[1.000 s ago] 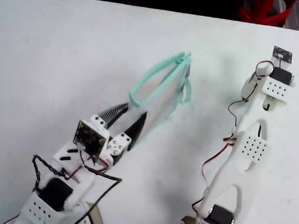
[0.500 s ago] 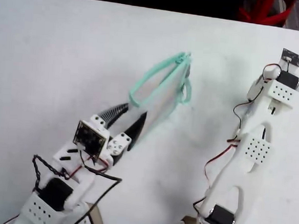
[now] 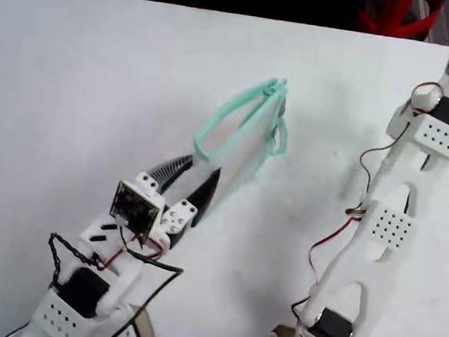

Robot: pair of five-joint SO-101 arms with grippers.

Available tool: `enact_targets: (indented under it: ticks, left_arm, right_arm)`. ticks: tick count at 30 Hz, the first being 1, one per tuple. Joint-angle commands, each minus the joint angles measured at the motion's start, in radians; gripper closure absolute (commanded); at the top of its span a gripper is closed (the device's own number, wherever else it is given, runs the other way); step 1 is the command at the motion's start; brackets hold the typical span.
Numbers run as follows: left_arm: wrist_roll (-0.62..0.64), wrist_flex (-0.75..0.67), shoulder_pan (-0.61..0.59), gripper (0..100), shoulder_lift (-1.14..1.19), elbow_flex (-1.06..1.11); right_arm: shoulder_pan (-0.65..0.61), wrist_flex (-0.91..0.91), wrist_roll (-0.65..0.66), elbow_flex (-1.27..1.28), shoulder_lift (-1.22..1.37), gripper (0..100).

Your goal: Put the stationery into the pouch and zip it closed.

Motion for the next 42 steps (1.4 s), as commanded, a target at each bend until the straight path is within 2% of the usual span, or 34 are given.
enact_targets:
  ticks: [1, 13, 26, 33, 37, 42]
  left_arm:
    - [0.000, 0.002, -0.008, 85, 0.004, -0.011]
    - [0.000, 0.005, -0.010, 85, 0.004, -0.005]
    - [0.000, 0.008, -0.010, 85, 0.004, -0.005]
    - [0.000, 0.008, -0.012, 85, 0.004, -0.005]
    - [0.000, 0.008, -0.012, 85, 0.004, -0.005]
    - [0.000, 0.008, -0.012, 85, 0.004, -0.005]
  right_arm:
    - [0.016, 0.005, 0.008, 0.063, -0.140, 98.1]
    - [-0.031, 0.004, 0.008, 0.624, -0.624, 98.1]
    - [-0.194, -0.030, 0.008, 1.235, -1.333, 98.1]
    - [-0.298, -0.151, 0.008, 1.508, -1.712, 98.1]
    - [-0.366, -0.285, 0.009, 1.718, -1.936, 98.1]
    - [-0.430, -0.489, 0.150, 1.978, -2.196, 98.1]
